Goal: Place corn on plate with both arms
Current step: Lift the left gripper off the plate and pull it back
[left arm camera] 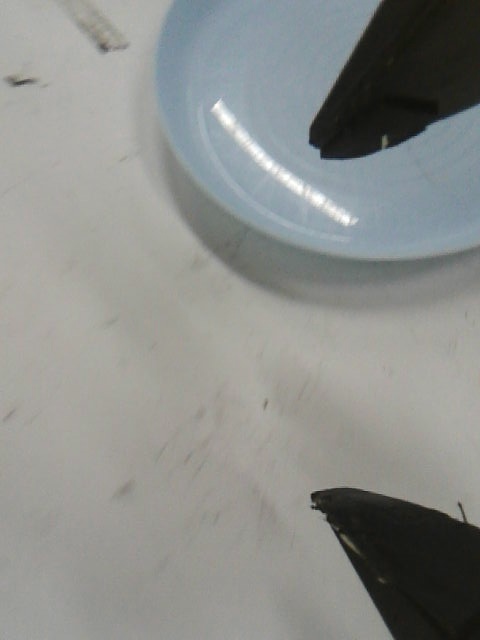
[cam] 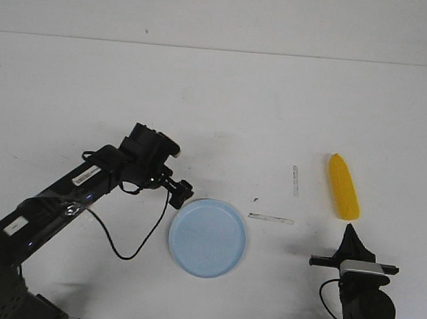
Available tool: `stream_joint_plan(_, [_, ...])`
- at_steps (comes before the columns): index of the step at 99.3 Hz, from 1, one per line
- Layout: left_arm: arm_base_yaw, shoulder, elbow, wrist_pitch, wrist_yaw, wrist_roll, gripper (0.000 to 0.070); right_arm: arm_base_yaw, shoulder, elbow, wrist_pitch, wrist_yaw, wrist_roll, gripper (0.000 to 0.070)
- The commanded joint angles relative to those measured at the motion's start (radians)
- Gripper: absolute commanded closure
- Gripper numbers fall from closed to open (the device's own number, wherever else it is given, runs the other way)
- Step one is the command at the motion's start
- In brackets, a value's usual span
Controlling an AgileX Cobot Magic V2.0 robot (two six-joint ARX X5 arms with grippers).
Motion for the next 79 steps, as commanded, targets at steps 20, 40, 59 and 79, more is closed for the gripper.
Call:
stream_joint_plan(20, [0.119,-0.239,0.031,0.054,-0.167,0.035,0.0079,0.001,-0.001,-0.001,0.015,0.0,0.01,0.0697])
stream_joint_plan(40, [0.33,-0.421,-0.006,0.029,-0.166,0.031,0.0112,0.001,-0.001,-0.001,0.015,0.0,0.01,0.0697])
stream_joint_plan(59, [0.465,-0.619,-0.185,0.084,-0.167,0.019,0.0157,0.001,-0.001,-0.001,0.015,0.0,0.01,0.0697])
stream_joint_plan(79, [0.489,-0.816,-0.414,0.188,-0.174,-0.003,0.04,0.001,-0.001,0.005,0.015,0.01,0.01,0.0697])
